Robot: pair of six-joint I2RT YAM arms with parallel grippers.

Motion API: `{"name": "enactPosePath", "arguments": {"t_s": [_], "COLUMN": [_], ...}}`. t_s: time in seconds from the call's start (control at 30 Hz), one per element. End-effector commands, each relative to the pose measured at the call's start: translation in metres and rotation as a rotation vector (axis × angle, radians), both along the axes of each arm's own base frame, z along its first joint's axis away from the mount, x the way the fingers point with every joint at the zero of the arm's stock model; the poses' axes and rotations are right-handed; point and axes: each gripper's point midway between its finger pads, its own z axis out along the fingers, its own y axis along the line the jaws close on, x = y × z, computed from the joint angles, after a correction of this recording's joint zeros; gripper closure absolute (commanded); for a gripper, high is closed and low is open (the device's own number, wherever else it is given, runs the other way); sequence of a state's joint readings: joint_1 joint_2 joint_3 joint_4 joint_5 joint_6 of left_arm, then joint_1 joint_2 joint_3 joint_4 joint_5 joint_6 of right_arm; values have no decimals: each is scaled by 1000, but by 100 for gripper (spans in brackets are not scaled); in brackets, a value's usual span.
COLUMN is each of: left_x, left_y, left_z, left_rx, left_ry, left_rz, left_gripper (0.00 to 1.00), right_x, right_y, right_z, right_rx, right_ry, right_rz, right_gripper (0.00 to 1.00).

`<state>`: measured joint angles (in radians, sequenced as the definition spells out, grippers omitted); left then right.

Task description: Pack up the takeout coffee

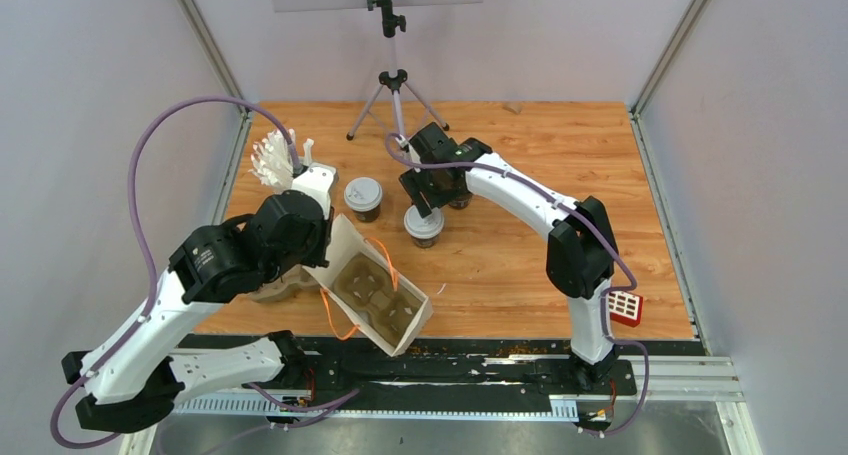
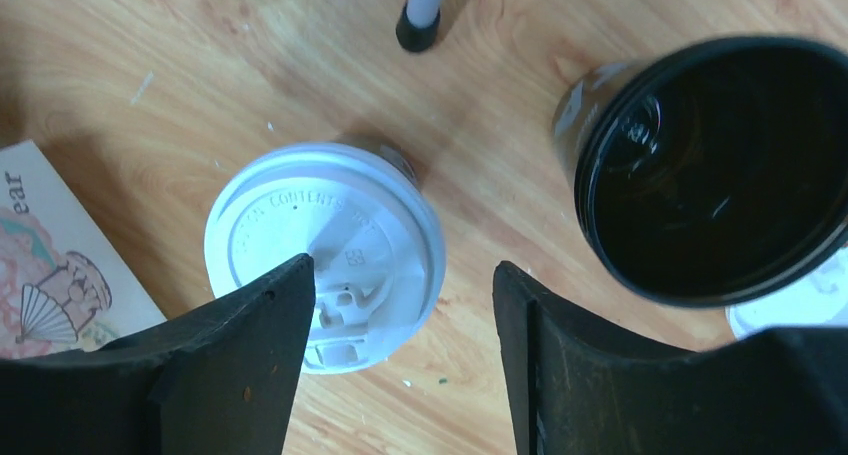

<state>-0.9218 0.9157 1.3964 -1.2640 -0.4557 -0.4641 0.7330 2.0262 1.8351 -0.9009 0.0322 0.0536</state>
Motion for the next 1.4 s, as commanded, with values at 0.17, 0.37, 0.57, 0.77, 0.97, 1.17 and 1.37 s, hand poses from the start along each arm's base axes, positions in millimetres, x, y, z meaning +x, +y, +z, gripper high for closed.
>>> {"name": "enactPosePath", "arguments": {"t_s": [0.17, 0.37, 0.57, 0.77, 0.97, 1.17, 1.37], "left_x": [6, -1, -4, -5, -8, -9, -7], "left_y": [-3, 24, 30, 27, 15, 5, 5], "left_z": [27, 33, 30, 31, 29, 24, 26], "left_rx": [-86, -64, -49, -59, -91, -106, -97], "left_ry": [-72, -126, -115, -118, -111, -100, -103], "left_rz": [19, 54, 61, 47, -25, -65, -62], "left_gripper": [100, 100, 100, 100, 100, 100, 100], "right_x": [-20, -18, -16, -18, -20, -19, -24], "right_y": [1, 25, 34, 36, 32, 26, 24], "right_z": [32, 51, 41, 33, 24, 19, 10], "right_rx": [118, 183, 126, 73, 39, 9, -4], "right_ry": [6, -58, -63, -62, -41, -39, -12], "right_rz": [32, 107, 138, 174, 178, 171, 175], "right_gripper": [30, 15, 10, 9, 9, 8, 9]}}
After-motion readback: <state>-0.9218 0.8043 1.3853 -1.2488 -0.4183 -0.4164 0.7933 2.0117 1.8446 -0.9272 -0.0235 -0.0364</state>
